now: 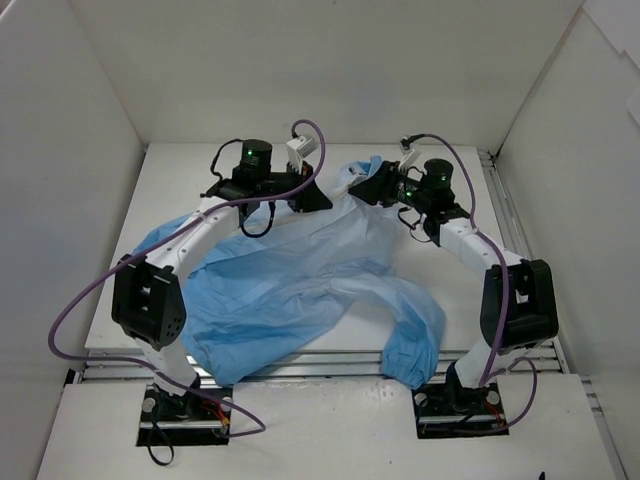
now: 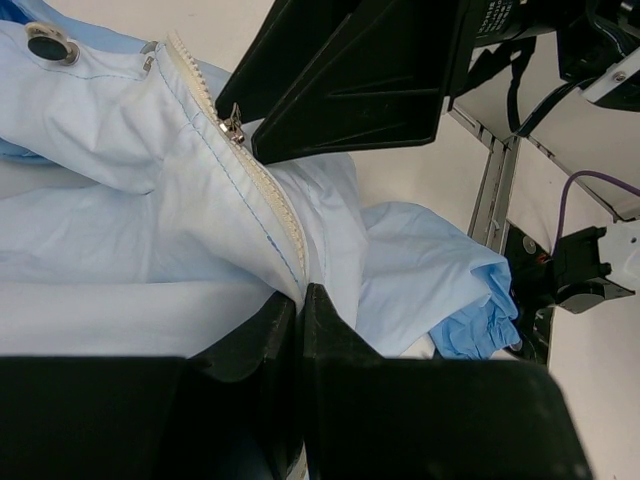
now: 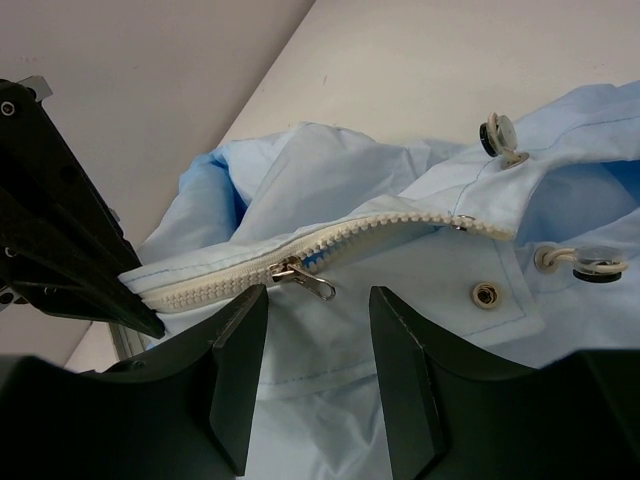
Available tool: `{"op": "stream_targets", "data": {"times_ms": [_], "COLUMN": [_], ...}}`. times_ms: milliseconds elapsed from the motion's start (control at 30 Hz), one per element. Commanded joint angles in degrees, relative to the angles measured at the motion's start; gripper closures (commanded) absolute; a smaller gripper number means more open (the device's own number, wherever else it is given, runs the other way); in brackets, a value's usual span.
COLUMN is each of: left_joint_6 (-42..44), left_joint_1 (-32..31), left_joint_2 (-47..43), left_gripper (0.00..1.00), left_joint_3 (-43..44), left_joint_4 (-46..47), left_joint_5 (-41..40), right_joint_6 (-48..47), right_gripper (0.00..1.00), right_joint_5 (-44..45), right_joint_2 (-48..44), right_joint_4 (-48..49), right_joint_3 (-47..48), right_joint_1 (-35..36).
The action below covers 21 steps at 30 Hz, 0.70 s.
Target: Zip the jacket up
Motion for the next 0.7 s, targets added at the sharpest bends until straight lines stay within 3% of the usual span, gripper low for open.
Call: {"op": "stream_targets", "data": {"times_ms": [0,333,667], "left_joint_6": [-0.92,-0.83,-1.01], "left_joint_1": [-0.23,-0.23,-0.23], "left_joint_2": [-5.48,-5.39,-5.57], "left_gripper": [1.0,1.0,1.0], "left_joint_3": [1.56,1.55,1.64], "left_joint_4": [6.19,6.46,6.54], "left_joint_5": [3.45,4.6,4.16], "right_joint_6": [0.78,2.44,3.15], "right_gripper": [0.59,0.67,0.84], "right_joint_5": [-1.58,-3.6,-6.15], "right_joint_2": [-0.33,0.46,0.64], "right_joint_4": [7.62,12.19,12.37], "right_joint_3": [0.38,0.11,-0.15], "right_joint_1": [-0.62,-0.71,-0.71]}}
